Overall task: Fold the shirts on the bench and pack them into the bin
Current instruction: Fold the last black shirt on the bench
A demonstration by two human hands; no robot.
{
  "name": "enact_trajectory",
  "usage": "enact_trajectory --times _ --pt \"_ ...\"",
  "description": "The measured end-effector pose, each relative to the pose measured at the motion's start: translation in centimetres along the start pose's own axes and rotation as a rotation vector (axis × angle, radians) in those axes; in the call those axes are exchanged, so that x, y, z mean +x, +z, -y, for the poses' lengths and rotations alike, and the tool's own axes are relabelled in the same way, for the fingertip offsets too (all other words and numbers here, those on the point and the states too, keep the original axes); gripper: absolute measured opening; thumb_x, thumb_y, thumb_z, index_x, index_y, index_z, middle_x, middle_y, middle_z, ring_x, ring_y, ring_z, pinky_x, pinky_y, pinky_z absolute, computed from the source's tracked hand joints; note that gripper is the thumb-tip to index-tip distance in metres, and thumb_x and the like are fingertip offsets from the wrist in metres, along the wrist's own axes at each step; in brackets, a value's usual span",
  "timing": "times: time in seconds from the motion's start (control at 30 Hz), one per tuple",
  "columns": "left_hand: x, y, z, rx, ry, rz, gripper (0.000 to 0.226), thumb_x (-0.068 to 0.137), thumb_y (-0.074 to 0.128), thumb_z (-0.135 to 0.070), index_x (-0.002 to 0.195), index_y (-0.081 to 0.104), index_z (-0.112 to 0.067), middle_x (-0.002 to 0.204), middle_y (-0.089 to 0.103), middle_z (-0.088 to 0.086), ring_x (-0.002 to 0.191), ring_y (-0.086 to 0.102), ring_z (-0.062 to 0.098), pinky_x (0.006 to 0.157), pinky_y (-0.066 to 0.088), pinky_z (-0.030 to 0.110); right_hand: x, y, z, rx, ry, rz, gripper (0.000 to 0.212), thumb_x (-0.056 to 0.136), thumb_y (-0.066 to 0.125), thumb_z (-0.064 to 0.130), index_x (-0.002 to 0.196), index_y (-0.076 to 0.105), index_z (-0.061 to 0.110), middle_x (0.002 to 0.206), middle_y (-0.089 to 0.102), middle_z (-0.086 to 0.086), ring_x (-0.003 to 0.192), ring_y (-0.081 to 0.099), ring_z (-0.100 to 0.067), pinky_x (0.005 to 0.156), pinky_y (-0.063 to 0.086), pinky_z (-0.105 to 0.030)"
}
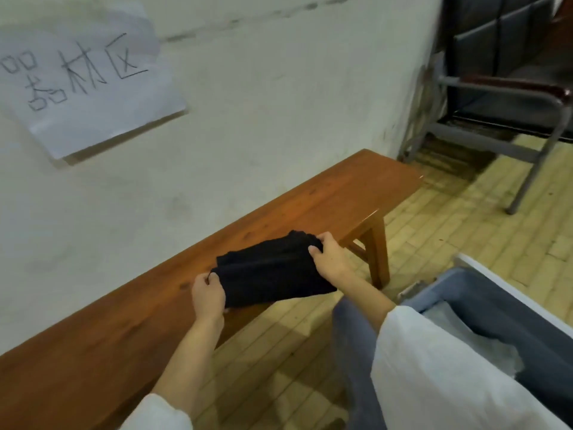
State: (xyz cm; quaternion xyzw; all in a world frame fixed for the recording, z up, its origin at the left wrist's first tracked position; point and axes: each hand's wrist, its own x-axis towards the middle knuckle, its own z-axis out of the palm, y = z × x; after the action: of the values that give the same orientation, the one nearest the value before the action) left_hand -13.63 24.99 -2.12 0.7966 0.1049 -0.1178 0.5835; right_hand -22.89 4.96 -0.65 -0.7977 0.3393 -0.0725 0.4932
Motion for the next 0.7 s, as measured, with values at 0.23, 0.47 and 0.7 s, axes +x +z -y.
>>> enact_trajectory --times 0.23,0.47,0.7 --pt "-7.2 18.3 -4.8 0.082 0.22 0.302 0.025 0.1 0.043 -0.031 0.098 0.054 -0.008 0.096 0.056 0.007 0.099 0.056 0.029 0.082 0.051 0.042 -1.8 -18.0 -10.0 0.038 0.188 -0.322 0.036 0.1 0.045 0.025 0.131 0.045 0.007 0.125 0.054 -0.011 0.111 0.052 -0.026 0.077 0.036 -0.027" --pt "-16.0 35.1 -1.2 0.375 0.235 0.682 0.013 0.099 0.046 -0.022 0.093 0.051 -0.011 0.08 0.048 -0.003 0.09 0.049 0.024 0.074 0.05 0.035 -7.6 -27.5 -24.5 0.189 0.481 -0.611 0.034 0.096 0.05 0.023 0.128 0.046 0.011 0.122 0.056 -0.012 0.093 0.05 -0.02 0.075 0.038 -0.029" --pt "-18.5 41.6 7.6 0.736 0.118 0.916 0.025 0.098 0.04 -0.013 0.122 0.044 -0.017 0.123 0.048 0.013 0.102 0.051 0.03 0.081 0.051 0.041 -12.5 -24.8 -35.7 0.228 0.633 -0.601 0.035 0.096 0.042 0.004 0.126 0.056 0.017 0.134 0.054 -0.007 0.11 0.054 -0.023 0.086 0.042 -0.029"
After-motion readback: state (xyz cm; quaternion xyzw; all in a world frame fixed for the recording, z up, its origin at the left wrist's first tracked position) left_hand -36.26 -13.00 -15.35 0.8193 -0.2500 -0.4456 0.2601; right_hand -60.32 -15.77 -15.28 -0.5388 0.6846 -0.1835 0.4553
